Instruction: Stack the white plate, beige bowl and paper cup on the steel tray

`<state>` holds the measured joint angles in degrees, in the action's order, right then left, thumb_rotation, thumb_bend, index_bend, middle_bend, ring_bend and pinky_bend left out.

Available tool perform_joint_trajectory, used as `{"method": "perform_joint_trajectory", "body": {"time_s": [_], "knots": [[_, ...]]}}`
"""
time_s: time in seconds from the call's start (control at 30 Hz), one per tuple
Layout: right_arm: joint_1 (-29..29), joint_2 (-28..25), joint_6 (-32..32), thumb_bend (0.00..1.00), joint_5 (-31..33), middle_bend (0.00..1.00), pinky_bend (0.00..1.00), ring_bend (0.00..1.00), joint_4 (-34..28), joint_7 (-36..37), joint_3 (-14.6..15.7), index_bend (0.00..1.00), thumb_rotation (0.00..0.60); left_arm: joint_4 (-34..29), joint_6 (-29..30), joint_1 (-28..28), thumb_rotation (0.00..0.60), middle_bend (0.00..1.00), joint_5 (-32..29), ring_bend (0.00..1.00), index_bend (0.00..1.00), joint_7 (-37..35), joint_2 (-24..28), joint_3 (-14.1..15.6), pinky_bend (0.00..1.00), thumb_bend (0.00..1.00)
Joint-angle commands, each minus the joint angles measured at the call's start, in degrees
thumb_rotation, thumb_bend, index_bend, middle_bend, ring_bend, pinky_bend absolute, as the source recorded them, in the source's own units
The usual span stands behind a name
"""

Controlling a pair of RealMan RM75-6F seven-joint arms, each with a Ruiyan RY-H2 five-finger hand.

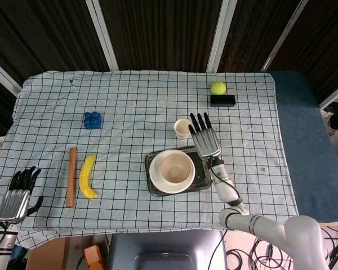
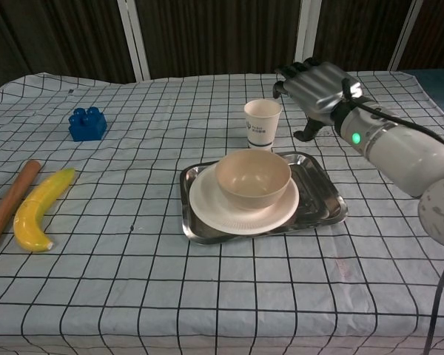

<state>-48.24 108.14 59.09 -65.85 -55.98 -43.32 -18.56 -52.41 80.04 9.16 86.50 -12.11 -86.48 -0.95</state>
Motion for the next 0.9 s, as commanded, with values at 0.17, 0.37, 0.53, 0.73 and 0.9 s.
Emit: {"method": "perform_joint_trajectory", "body": {"time_s": [0.17, 0.37, 0.53, 0.73, 0.9], "knots": [[-4.64, 7.06, -2.21, 0.20, 2.26, 0.00, 0.00, 0.00, 8.97, 1.98, -1.86, 0.27, 0.600, 0.34, 0.16, -0.19, 0.600, 0.00, -0.34, 0.00, 0.00, -0.76, 0.32, -0.20, 0.00, 0.39], [-5.39, 8.46, -2.50, 0.26, 2.43, 0.00, 0.00, 0.00, 11.06, 2.35, -1.80, 0.35, 0.600, 0.41, 0.34, -0.28, 0.600, 0.00, -0.32, 0.00, 0.00, -1.10, 0.45, -0.19, 0.00, 0.39], [-6.07, 10.13, -2.69, 0.29, 3.50, 0.00, 0.00, 0.00, 14.15, 1.64, -2.21, 0.44, 0.600, 0.40, 1.10, -0.82, 0.600, 0.00, -0.34, 0.00, 0.00, -1.51, 0.67, -0.11, 0.00, 0.39], [-6.58, 10.87, -2.72, 0.34, 4.17, 0.00, 0.00, 0.00, 16.46, 1.64, -2.70, 0.50, 0.600, 0.10, 1.69, -0.97, 0.600, 0.00, -0.15, 0.00, 0.00, -1.33, 0.89, -0.13, 0.00, 0.39], [-6.81, 11.25, -3.08, 0.38, 4.47, 0.00, 0.00, 0.00, 17.69, 2.24, -2.85, 0.52, 0.600, -0.11, 1.76, -1.00, 0.600, 0.00, -0.11, 0.00, 0.00, -1.34, 1.01, -0.14, 0.00, 0.39]]}}
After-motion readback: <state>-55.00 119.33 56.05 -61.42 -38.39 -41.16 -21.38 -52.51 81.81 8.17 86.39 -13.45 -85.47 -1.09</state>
